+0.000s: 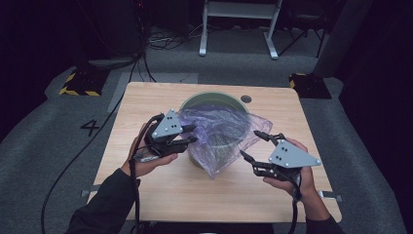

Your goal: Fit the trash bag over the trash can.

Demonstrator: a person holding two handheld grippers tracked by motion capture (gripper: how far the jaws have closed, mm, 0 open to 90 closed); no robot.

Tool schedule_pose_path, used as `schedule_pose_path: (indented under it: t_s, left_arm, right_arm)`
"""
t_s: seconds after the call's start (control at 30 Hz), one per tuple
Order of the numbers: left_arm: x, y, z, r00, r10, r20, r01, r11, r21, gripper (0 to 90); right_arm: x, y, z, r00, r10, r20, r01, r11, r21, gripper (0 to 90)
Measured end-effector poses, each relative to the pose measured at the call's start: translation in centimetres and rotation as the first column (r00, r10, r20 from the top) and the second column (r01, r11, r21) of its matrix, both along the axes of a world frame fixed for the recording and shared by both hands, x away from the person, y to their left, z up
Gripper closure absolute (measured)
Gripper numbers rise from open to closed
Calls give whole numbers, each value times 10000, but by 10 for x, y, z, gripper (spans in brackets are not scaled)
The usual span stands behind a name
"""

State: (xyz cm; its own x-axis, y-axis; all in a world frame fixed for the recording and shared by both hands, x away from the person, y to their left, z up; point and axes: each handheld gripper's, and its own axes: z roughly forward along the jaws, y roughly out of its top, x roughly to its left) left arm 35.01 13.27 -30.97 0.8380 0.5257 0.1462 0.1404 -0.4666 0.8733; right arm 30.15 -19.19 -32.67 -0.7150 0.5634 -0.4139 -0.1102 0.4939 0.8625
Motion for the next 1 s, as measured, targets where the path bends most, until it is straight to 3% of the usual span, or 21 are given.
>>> schedule_pose_path:
  t_s: [0.07,0.13,0.23,0.3,0.37,0.5,0.67,0.73,0.8,1.0]
  left_arm:
    - [0,2,-1,10000,-39,-38,39,9999,-102,684]
    - [1,2,-2,10000,-15,-44,15,9999,-107,705]
    - [1,4,-2,10000,-83,-14,83,9999,-98,725]
    - [2,5,-2,10000,-33,-39,33,9999,-114,725]
    - [2,5,-3,10000,-46,-48,45,9998,-173,731]
    - [2,6,-3,10000,-54,-62,52,9996,-287,739]
    - [3,5,-3,9999,-136,-81,134,9994,-306,754]
    - [3,6,-4,9999,-130,-77,128,9994,-329,757]
    - [3,8,-5,9998,-154,-126,149,9991,-396,759]
    - [2,14,-9,9999,-81,-147,73,9986,-525,767]
  right_arm:
    - [-7,1,-5,9996,216,169,-214,9997,-119,341]
    - [-14,2,-9,9989,5,473,9,9996,-285,341]
    - [-19,-9,-7,9977,-108,676,91,9996,257,341]
    - [-20,-18,-3,9978,-317,584,279,9976,636,336]
    - [-24,-20,-2,9984,11,568,-52,9975,707,343]
    - [-32,1,-11,9944,840,635,-830,9964,-179,342]
    - [-23,22,-21,9932,888,747,-843,9945,-615,360]
    - [-20,25,-24,9936,749,851,-690,9952,-700,397]
    - [-18,27,-25,9935,595,972,-522,9957,-765,550]
    - [-12,27,-30,9944,460,951,-346,9924,-1177,889]
